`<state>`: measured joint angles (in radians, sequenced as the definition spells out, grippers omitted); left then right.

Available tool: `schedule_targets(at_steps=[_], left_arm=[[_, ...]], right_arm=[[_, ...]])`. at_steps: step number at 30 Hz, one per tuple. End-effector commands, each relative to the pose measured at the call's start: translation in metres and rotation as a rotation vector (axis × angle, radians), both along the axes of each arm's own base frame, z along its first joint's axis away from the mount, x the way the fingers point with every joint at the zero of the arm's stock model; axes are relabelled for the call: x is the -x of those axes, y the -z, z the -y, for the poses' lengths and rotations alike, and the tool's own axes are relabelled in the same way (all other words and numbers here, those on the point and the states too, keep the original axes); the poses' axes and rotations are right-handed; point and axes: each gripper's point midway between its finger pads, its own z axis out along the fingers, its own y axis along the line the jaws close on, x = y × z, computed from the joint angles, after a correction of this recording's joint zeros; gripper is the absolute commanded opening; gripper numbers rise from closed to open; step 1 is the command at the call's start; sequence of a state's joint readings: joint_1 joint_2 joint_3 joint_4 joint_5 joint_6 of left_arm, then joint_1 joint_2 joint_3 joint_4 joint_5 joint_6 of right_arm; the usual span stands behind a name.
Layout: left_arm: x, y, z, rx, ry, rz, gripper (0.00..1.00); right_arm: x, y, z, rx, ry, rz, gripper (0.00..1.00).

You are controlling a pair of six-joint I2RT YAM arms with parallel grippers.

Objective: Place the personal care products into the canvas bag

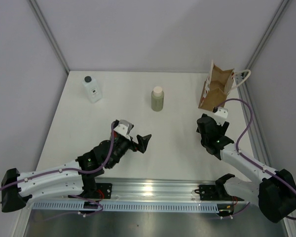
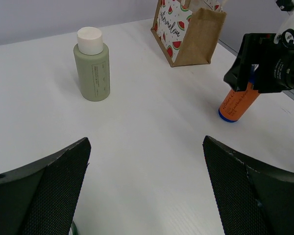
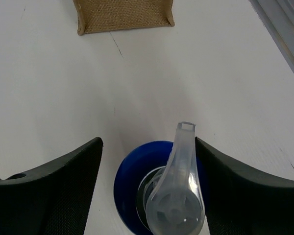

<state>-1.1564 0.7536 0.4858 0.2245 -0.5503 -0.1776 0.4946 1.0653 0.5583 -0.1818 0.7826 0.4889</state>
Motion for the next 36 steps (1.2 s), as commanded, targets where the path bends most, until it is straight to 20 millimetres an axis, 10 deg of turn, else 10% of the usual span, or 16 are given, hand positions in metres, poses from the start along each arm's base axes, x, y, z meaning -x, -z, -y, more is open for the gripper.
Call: schedule_targets(at_steps=[1, 8, 18, 29, 36], left_arm=[[-0.002, -0.014, 0.000, 0.036, -0.014, 0.030, 0.99], [-0.001, -0.013, -0.001, 0.033, -0.014, 0.029, 0.99], [-0.001, -0.014, 0.000, 0.040, -0.009, 0.029, 0.99], [-0.002, -0.014, -0.003, 0.037, -0.023, 0.032, 0.99], [-0.003, -0.014, -0.003, 0.036, -0.028, 0.033, 0.99]], right_arm=[[-0.004, -0.001, -0.002, -0.021, 0.000, 0.022, 0.77], [-0.004, 0.001, -0.004, -0.024, -0.013, 0.011, 0.64], [0.002, -0.009, -0.015, -0.028, -0.087, 0.022, 0.00], [-0.037, -0.052, -0.080, 0.014, -0.445, 0.051, 0.00], [-0.068, -0.118, -0.086, 0.081, -0.449, 0.103, 0.00]])
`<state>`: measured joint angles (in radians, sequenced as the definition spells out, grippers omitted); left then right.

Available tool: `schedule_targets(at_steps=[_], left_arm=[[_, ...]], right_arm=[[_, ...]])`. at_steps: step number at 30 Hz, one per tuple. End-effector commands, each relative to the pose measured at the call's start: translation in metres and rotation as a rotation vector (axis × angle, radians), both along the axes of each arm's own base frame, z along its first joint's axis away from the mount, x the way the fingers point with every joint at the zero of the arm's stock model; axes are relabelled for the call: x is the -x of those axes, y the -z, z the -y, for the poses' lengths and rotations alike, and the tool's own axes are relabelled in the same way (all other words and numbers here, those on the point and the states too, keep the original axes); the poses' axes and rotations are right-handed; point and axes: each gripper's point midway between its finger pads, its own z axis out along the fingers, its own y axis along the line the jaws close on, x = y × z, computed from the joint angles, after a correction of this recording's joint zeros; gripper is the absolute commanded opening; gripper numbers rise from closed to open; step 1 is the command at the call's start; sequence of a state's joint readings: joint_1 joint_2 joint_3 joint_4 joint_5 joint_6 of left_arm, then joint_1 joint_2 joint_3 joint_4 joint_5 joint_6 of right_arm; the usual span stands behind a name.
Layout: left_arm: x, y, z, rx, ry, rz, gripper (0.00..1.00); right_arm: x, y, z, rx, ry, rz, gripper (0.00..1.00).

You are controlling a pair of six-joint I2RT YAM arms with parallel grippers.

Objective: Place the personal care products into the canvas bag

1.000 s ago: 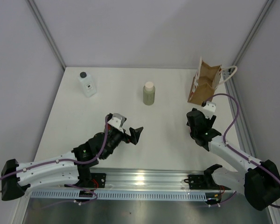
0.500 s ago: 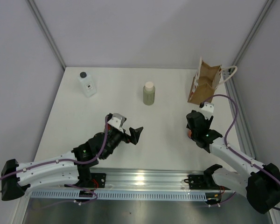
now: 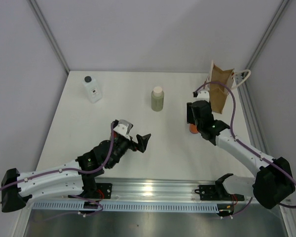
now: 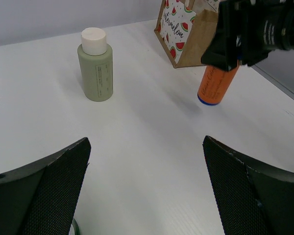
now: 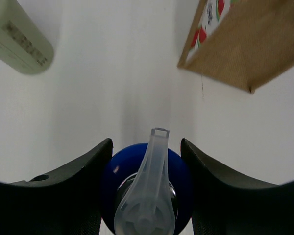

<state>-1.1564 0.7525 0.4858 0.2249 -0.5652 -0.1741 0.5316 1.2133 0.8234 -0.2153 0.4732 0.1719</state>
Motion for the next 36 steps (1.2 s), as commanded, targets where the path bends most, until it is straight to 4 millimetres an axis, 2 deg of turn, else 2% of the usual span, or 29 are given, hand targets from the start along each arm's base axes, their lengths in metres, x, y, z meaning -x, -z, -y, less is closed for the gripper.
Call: schedule_targets(at_steps=[1, 4, 5, 8, 9, 11, 12, 14, 15, 18, 19, 22, 25, 26, 27, 29, 30, 32, 33, 34, 35, 36], left_arm=[[-0.002, -0.014, -0.001, 0.039, -0.014, 0.031, 0.99], [-0.002, -0.016, -0.001, 0.044, -0.016, 0.033, 0.99], [-0.001, -0.015, -0.002, 0.044, -0.014, 0.033, 0.99], [-0.002, -0.013, -0.002, 0.043, -0.017, 0.031, 0.99], [-0.002, -0.014, -0.002, 0.046, -0.017, 0.032, 0.99], [-0.002, -0.013, -0.002, 0.041, -0.019, 0.030, 0.99], [-0.002, -0.013, -0.002, 0.043, -0.017, 0.029, 0.99], [-0.001, -0.013, -0.001, 0.042, -0.013, 0.028, 0.99], [-0.001, -0.014, -0.001, 0.047, -0.011, 0.028, 0.99], [-0.001, -0.014, -0.001, 0.047, -0.011, 0.028, 0.99], [-0.001, -0.014, -0.001, 0.046, -0.010, 0.027, 0.99], [0.001, -0.014, 0.001, 0.054, 0.004, 0.022, 0.99], [0.004, -0.014, 0.004, 0.061, 0.025, 0.010, 0.99], [0.004, -0.013, 0.004, 0.064, 0.023, 0.005, 0.99], [0.004, -0.011, 0.004, 0.060, 0.023, 0.000, 0.99], [0.005, -0.012, 0.006, 0.062, 0.027, -0.011, 0.99], [0.005, -0.012, 0.006, 0.065, 0.029, -0.013, 0.99], [0.006, -0.012, 0.008, 0.071, 0.041, -0.018, 0.99], [0.007, -0.012, 0.008, 0.072, 0.044, -0.021, 0.99], [0.007, -0.012, 0.008, 0.073, 0.045, -0.023, 0.99], [0.008, -0.012, 0.009, 0.078, 0.051, -0.027, 0.99], [0.009, -0.012, 0.009, 0.081, 0.054, -0.027, 0.99]], right_arm=[[-0.033, -0.093, -0.010, -0.037, -0.034, 0.195, 0.00], [-0.039, -0.111, -0.020, -0.063, -0.090, 0.222, 0.00], [-0.044, -0.124, -0.019, -0.066, -0.093, 0.244, 0.00], [-0.053, -0.142, -0.012, -0.046, -0.070, 0.261, 0.00], [-0.059, -0.161, -0.004, -0.048, -0.047, 0.293, 0.00], [-0.062, -0.172, 0.008, -0.037, -0.007, 0.292, 0.00], [-0.065, -0.190, 0.020, -0.042, 0.029, 0.323, 0.00], [-0.067, -0.205, 0.031, -0.044, 0.048, 0.345, 0.00], [-0.070, -0.221, 0.044, -0.044, 0.079, 0.377, 0.00], [-0.076, -0.236, 0.062, -0.045, 0.126, 0.402, 0.00], [-0.078, -0.247, 0.074, -0.046, 0.152, 0.420, 0.00], [-0.088, -0.260, 0.091, -0.049, 0.195, 0.454, 0.00], [-0.104, -0.265, 0.105, -0.046, 0.233, 0.475, 0.00], [-0.109, -0.273, 0.115, -0.056, 0.256, 0.494, 0.00], [-0.119, -0.267, 0.118, -0.059, 0.262, 0.482, 0.00], [-0.131, -0.275, 0.128, -0.089, 0.274, 0.509, 0.00], [-0.145, -0.266, 0.131, -0.093, 0.280, 0.496, 0.00], [-0.159, -0.261, 0.135, -0.106, 0.278, 0.496, 0.00], [-0.166, -0.267, 0.139, -0.117, 0.282, 0.516, 0.00], [-0.181, -0.253, 0.140, -0.120, 0.276, 0.489, 0.00], [-0.189, -0.248, 0.141, -0.119, 0.276, 0.483, 0.00], [-0.196, -0.256, 0.144, -0.119, 0.274, 0.506, 0.00]])
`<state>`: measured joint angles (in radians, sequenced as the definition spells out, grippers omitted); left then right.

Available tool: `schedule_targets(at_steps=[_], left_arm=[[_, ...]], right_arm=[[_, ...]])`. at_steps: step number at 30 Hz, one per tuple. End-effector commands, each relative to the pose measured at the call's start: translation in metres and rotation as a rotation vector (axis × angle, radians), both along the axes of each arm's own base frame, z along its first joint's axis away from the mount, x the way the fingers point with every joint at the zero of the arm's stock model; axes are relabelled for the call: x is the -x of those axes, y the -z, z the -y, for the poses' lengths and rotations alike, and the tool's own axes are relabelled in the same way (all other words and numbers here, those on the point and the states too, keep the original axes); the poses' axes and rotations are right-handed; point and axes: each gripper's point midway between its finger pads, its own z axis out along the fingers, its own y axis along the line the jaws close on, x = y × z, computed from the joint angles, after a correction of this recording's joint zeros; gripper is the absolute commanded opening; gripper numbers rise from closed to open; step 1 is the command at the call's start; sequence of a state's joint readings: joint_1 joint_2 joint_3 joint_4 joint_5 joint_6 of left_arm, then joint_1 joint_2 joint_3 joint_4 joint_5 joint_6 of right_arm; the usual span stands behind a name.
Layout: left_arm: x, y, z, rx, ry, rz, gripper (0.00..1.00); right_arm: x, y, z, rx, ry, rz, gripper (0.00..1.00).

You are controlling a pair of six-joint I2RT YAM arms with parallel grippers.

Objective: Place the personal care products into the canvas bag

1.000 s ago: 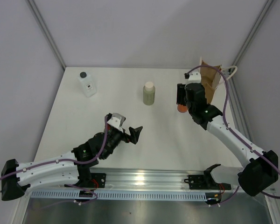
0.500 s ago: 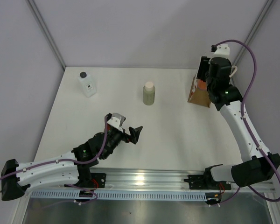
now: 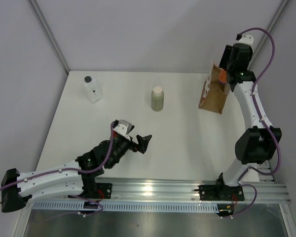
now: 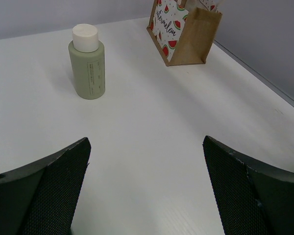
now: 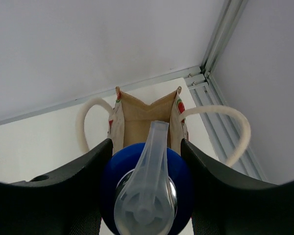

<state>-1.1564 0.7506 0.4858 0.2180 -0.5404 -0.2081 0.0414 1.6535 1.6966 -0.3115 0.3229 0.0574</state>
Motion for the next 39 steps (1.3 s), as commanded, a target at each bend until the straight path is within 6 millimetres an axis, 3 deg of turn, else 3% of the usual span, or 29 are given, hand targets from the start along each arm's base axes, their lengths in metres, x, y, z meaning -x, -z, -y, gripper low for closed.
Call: schedule_targets(at_steps=[1, 4, 5, 10, 11, 12, 15, 26, 30, 31, 32, 36, 39], left_arm=[[0.005, -0.014, 0.005, 0.058, 0.030, -0.005, 0.99], [0.005, -0.013, 0.006, 0.054, 0.033, -0.007, 0.99], [0.005, -0.014, 0.006, 0.057, 0.033, -0.007, 0.99], [0.006, -0.013, 0.009, 0.056, 0.044, -0.014, 0.99], [0.006, -0.012, 0.009, 0.056, 0.047, -0.015, 0.99], [0.007, -0.010, 0.010, 0.052, 0.048, -0.019, 0.99], [0.007, -0.011, 0.010, 0.053, 0.051, -0.020, 0.99], [0.005, -0.010, 0.009, 0.044, 0.036, -0.017, 0.99], [0.005, -0.009, 0.009, 0.040, 0.038, -0.018, 0.99], [0.005, -0.010, 0.009, 0.041, 0.038, -0.016, 0.99], [0.005, -0.010, 0.009, 0.041, 0.038, -0.016, 0.99], [0.004, -0.008, 0.010, 0.031, 0.038, -0.018, 0.99], [0.004, -0.008, 0.010, 0.031, 0.035, -0.018, 0.99]], right_arm=[[-0.038, -0.052, 0.000, -0.030, -0.033, 0.192, 0.00], [-0.059, -0.047, 0.003, -0.034, -0.034, 0.188, 0.00], [-0.071, -0.030, 0.002, -0.036, -0.035, 0.164, 0.00], [-0.099, 0.007, 0.003, -0.065, -0.020, 0.133, 0.00], [-0.107, 0.024, 0.000, -0.075, -0.025, 0.107, 0.00], [-0.110, 0.030, 0.016, -0.087, -0.003, 0.105, 0.00], [-0.121, 0.055, 0.019, -0.115, 0.003, 0.085, 0.00], [-0.138, 0.116, 0.028, -0.129, 0.014, 0.037, 0.00], [-0.145, 0.127, 0.026, -0.101, -0.015, 0.072, 0.00], [-0.142, 0.140, 0.026, -0.096, -0.017, 0.055, 0.00], [-0.144, 0.135, 0.026, -0.092, -0.021, 0.089, 0.00], [-0.143, 0.153, 0.026, -0.098, -0.025, 0.083, 0.00], [-0.144, 0.163, 0.025, -0.107, -0.029, 0.061, 0.10]])
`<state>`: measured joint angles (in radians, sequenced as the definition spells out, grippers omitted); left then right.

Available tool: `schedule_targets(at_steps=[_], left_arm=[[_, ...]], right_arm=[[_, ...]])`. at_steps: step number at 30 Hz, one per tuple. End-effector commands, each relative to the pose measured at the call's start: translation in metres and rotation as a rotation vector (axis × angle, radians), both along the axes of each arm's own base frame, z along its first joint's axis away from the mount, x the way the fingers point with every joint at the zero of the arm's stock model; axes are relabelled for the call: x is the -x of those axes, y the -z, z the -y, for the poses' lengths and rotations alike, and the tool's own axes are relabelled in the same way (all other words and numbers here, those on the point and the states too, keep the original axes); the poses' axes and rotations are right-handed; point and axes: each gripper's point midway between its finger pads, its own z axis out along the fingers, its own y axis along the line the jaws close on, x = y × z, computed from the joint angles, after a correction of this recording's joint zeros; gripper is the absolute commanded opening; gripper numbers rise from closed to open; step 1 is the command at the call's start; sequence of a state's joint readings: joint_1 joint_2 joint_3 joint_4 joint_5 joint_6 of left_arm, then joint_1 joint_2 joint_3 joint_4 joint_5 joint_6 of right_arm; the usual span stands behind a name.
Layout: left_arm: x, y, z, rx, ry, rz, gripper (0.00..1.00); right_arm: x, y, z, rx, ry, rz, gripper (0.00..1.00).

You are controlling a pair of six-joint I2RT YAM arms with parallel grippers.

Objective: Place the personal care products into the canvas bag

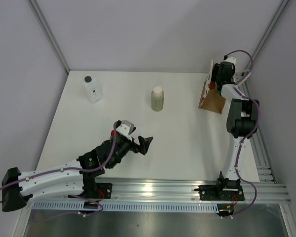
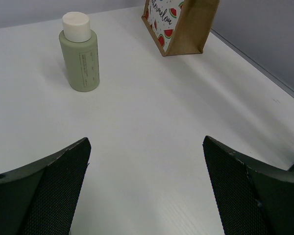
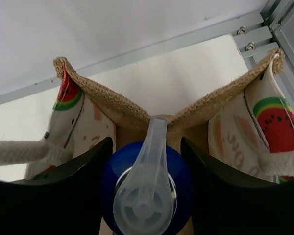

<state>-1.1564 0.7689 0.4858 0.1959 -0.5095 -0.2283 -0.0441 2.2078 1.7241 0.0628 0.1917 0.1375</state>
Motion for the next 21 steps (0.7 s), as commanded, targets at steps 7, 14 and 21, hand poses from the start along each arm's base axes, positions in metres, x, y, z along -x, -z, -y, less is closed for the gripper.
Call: schedule_targets(at_steps=[7, 14, 21], left_arm=[[0.001, -0.020, 0.003, 0.058, 0.004, 0.015, 0.99], [0.001, -0.021, 0.002, 0.061, 0.001, 0.018, 0.99], [-0.003, -0.019, -0.001, 0.042, -0.022, 0.026, 0.99]], right_arm=[[-0.018, -0.046, 0.001, 0.009, -0.008, 0.164, 0.45], [-0.008, -0.052, 0.003, 0.017, 0.000, 0.127, 0.66], [0.006, -0.109, -0.003, -0.002, -0.017, 0.187, 0.78]])
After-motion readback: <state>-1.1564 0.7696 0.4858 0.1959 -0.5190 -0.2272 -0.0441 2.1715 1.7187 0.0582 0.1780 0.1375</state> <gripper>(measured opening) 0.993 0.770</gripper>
